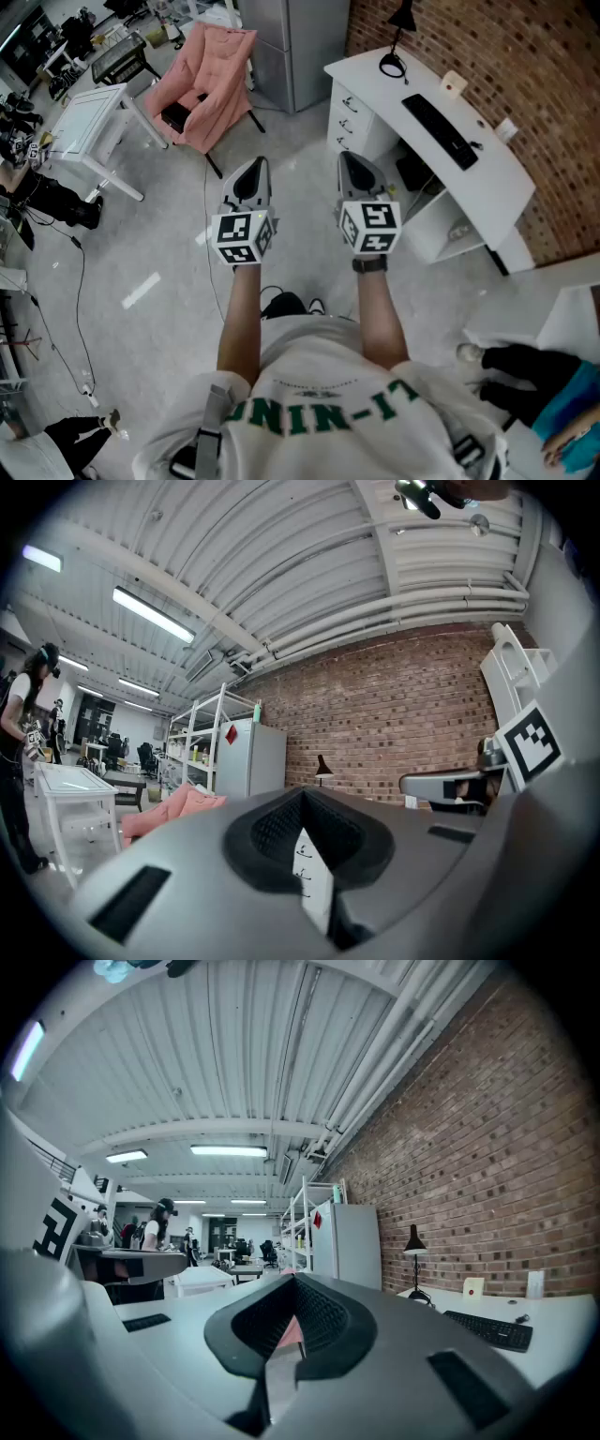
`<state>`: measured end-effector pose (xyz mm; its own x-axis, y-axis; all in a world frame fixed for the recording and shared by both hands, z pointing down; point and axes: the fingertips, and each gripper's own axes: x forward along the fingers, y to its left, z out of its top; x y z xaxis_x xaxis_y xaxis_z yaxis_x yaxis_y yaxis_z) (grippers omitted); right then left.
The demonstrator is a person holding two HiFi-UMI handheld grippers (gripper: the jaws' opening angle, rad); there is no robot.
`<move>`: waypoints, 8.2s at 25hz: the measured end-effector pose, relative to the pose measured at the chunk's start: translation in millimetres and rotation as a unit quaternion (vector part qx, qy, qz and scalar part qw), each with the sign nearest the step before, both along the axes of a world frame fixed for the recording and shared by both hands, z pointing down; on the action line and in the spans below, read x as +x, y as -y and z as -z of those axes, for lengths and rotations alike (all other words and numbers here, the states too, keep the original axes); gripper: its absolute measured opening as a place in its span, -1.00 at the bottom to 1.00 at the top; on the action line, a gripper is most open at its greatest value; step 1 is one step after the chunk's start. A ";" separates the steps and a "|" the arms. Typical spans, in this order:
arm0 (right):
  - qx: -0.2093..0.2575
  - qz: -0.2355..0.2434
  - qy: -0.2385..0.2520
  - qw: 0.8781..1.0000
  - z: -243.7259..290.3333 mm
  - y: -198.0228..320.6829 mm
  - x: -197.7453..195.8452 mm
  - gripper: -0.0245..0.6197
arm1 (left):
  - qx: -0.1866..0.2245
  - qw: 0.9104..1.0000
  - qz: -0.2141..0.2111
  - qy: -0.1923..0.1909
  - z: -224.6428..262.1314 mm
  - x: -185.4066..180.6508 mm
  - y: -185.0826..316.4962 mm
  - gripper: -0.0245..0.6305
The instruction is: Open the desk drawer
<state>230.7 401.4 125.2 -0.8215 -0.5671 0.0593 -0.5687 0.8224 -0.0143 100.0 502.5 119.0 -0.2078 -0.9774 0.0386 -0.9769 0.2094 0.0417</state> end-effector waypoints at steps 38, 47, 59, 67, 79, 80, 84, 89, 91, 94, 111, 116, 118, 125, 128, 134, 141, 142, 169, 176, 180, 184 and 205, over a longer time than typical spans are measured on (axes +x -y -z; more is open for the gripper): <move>-0.051 -0.065 0.004 0.997 -55.8 327.7 -304.0 -0.91 | -0.028 0.993 -0.112 0.004 -57.6 -287.0 368.5 -0.92; -0.053 -0.164 -0.013 0.985 -92.0 398.4 -278.0 -0.91 | -0.062 0.973 -0.223 0.002 -104.3 -269.1 470.5 -0.92; -0.126 -0.238 -0.040 0.962 -164.4 472.2 -200.2 -0.91 | -0.124 0.941 -0.315 -0.025 -174.5 -182.7 576.3 -0.92; -0.175 -0.240 -0.046 0.954 -225.4 522.4 -185.0 -0.91 | -0.195 0.931 -0.303 -0.058 -263.9 -169.5 634.0 -0.92; -0.214 -0.251 -0.053 0.943 -332.6 550.0 -188.4 -0.91 | -0.248 0.905 -0.315 -0.142 -401.4 -157.9 684.6 -0.86; -0.216 -0.251 -0.053 0.942 -340.3 552.6 -185.7 -0.91 | -0.250 0.903 -0.314 -0.149 -412.6 -153.6 689.9 -0.83; -0.226 -0.252 -0.055 0.939 -371.7 560.2 -180.2 -0.91 | -0.258 0.895 -0.309 -0.193 -458.5 -142.4 709.6 -0.77; -0.240 -0.267 -0.059 0.931 -409.1 578.3 -181.6 -0.91 | -0.249 0.887 -0.298 -0.251 -505.8 -142.1 740.1 -0.64; -0.245 -0.273 -0.058 0.928 -421.1 588.0 -178.3 -0.91 | -0.248 0.883 -0.290 -0.273 -523.0 -138.3 751.0 -0.61; -0.240 -0.271 -0.060 0.930 -432.3 601.6 -174.6 -0.91 | -0.248 0.870 -0.279 -0.321 -548.3 -129.5 762.4 -0.56; -0.227 -0.249 -0.055 0.940 -476.2 642.8 -177.6 -0.91 | -0.178 0.752 -0.229 -0.592 -626.7 -108.6 816.4 -0.49; -0.228 -0.242 -0.056 0.942 -484.6 645.9 -181.0 -0.91 | -0.157 0.739 -0.215 -0.619 -634.0 -105.3 833.8 -0.49; -0.229 -0.242 -0.055 0.941 -488.0 646.1 -180.7 -0.91 | -0.157 0.739 -0.207 -0.622 -638.7 -105.8 838.3 -0.49; -0.239 -0.249 -0.043 0.937 -493.2 646.1 -174.2 -0.91 | -0.114 0.705 -0.221 -0.664 -627.9 -103.4 843.9 -0.85; -0.244 -0.250 -0.037 0.936 -491.9 645.4 -173.5 -0.91 | -0.104 0.696 -0.217 -0.677 -627.6 -104.6 844.4 -0.86; -0.256 -0.258 -0.028 0.931 -492.9 636.7 -168.9 -0.91 | -0.112 0.691 -0.210 -0.683 -627.0 -105.1 841.8 -0.87; -0.267 -0.258 -0.026 0.928 -497.2 625.0 -169.6 -0.91 | -0.123 0.694 -0.208 -0.678 -626.5 -104.8 837.9 -0.87; -0.269 -0.259 -0.026 0.928 -497.7 623.8 -169.2 -0.91 | -0.123 0.693 -0.207 -0.679 -626.3 -104.7 836.1 -0.87; -0.289 -0.253 -0.020 0.923 -493.1 602.8 -174.1 -0.91 | -0.140 0.689 -0.181 -0.688 -629.2 -122.0 770.9 -0.87; -0.286 -0.252 -0.019 0.924 -491.8 598.2 -178.6 -0.91 | -0.140 0.688 -0.179 -0.689 -629.3 -126.5 757.3 -0.87; -0.287 -0.249 -0.016 0.925 -491.6 591.2 -183.7 -0.91 | -0.139 0.689 -0.181 -0.688 -628.0 -128.8 748.0 -0.87; -0.287 -0.246 -0.015 0.926 -491.5 584.2 -187.9 -0.91 | -0.137 0.689 -0.176 -0.690 -630.3 -132.9 738.5 -0.87; -0.282 -0.232 -0.005 0.931 -485.0 558.9 -204.9 -0.91 | -0.138 0.693 -0.164 -0.688 -633.0 -152.2 687.6 -0.87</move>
